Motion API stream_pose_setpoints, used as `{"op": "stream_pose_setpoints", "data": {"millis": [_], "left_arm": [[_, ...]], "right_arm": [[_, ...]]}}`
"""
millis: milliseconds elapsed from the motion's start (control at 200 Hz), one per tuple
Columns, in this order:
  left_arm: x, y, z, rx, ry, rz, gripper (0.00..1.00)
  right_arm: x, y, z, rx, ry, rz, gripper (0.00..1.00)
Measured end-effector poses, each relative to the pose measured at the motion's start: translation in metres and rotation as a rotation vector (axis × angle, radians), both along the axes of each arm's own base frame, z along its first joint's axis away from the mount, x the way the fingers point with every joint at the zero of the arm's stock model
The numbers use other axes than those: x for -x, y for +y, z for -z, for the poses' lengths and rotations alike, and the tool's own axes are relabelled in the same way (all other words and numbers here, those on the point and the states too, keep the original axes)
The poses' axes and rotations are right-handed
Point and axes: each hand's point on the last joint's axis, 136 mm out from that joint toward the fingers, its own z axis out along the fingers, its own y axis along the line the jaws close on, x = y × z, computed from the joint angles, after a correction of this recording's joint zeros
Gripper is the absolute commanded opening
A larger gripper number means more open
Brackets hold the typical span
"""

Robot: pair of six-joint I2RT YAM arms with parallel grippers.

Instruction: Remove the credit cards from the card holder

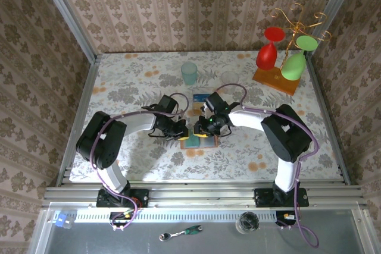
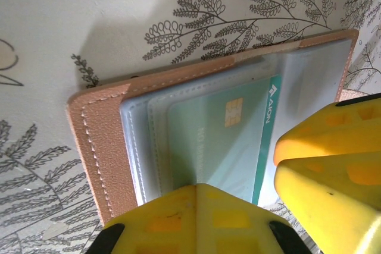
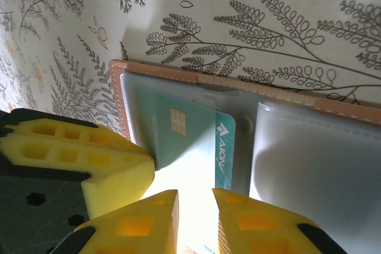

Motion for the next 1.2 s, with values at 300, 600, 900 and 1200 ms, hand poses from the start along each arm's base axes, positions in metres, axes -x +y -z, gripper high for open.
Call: {"op": "stream_pose_setpoints", "data": {"millis": [300, 600, 900, 1200], "left_arm": [[0.001, 0.001, 0.0, -0.007, 0.001, 0.002, 0.07], [0.002, 0.005, 0.001, -0.03, -0.004, 0.011, 0.05], [0.002, 0.005, 0.0, -0.029, -0.007, 0.013, 0.08], [0.001, 0.005, -0.01, -0.02, -0.029, 0.01, 0.13]], "right_arm": [[0.001, 0.0, 0.005, 0.002, 0.009, -0.003, 0.21], [0.002, -0.003, 0.006, 0.026, 0.001, -0.005, 0.21], [0.004, -0.011, 0.008, 0.071, -0.01, -0.006, 0.21], [0.003, -0.011, -0.005, 0.059, -0.033, -0.006, 0.22]]}}
